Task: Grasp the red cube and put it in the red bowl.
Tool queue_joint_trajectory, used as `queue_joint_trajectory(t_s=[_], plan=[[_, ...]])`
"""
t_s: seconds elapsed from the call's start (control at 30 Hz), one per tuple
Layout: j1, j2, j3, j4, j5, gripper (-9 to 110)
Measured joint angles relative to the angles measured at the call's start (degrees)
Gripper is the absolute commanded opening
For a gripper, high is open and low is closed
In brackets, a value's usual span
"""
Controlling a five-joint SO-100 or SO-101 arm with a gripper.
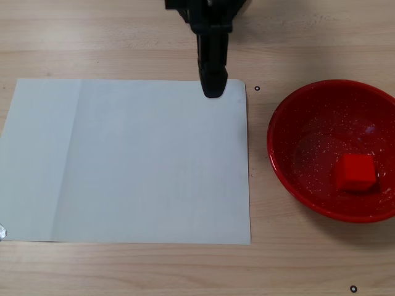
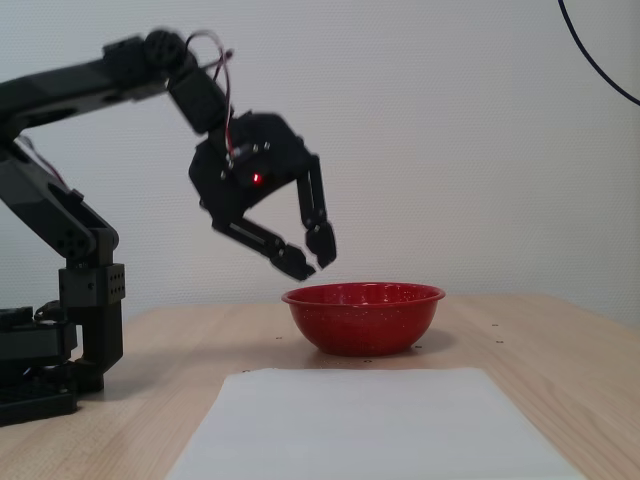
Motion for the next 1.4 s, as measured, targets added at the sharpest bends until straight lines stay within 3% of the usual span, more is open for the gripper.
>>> queue_joint_trajectory(t_s=[0.4, 0.9, 1.4], plan=[[-0.3, 20.5, 28.9, -20.5, 0.3, 0], [0.9, 36.5, 53.6, -38.4, 1.9, 0], [2.3, 44.5, 53.9, -18.5, -0.4, 0]])
